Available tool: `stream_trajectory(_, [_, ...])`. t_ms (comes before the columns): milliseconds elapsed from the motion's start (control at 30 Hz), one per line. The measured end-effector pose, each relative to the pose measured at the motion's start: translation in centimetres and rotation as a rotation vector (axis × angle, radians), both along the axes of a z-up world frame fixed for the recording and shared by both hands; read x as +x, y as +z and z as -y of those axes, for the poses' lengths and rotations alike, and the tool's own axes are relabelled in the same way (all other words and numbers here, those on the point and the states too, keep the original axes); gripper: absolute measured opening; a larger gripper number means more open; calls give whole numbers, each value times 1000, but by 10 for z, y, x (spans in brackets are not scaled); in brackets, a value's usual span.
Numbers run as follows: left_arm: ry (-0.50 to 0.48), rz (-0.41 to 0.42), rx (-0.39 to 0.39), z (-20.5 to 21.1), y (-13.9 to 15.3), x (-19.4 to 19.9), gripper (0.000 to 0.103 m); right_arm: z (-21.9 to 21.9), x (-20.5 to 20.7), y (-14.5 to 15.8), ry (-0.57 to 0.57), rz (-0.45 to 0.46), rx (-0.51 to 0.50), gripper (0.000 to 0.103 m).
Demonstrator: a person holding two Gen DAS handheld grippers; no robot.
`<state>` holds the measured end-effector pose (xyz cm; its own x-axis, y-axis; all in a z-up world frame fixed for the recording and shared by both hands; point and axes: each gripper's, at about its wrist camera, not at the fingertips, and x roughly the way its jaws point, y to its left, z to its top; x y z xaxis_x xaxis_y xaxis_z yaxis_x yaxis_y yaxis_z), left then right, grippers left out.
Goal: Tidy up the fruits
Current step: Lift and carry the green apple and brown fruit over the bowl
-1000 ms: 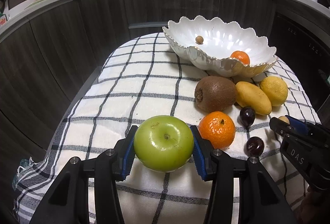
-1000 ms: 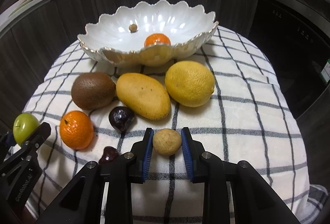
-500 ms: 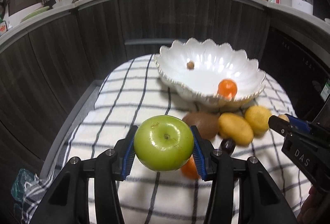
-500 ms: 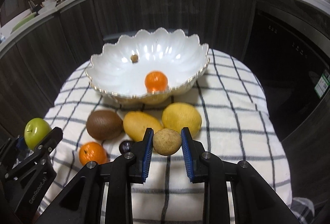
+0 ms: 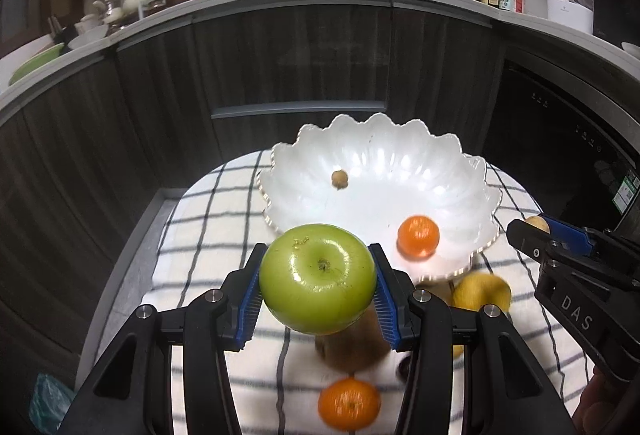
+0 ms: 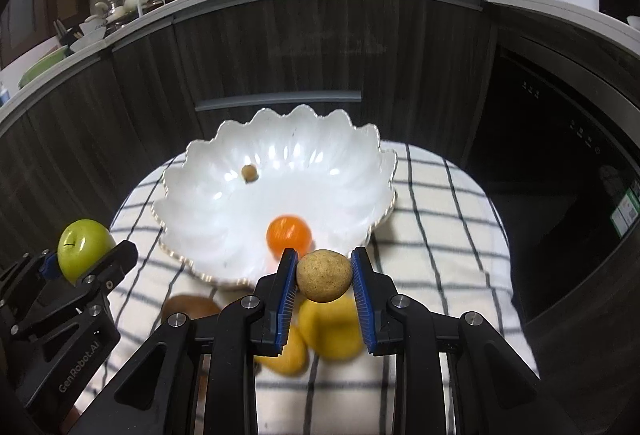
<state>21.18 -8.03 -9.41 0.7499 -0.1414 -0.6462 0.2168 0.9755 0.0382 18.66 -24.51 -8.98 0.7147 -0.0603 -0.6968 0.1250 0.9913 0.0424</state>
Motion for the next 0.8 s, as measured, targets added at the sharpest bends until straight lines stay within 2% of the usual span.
stream_trajectory(367, [-65,-38,10,19,-13,56,48,4,46,-9,5,-45,10,29])
stream_trajectory(800, [-76,-111,26,28,-40,78,48,9,76,-41,14,-140,19,29])
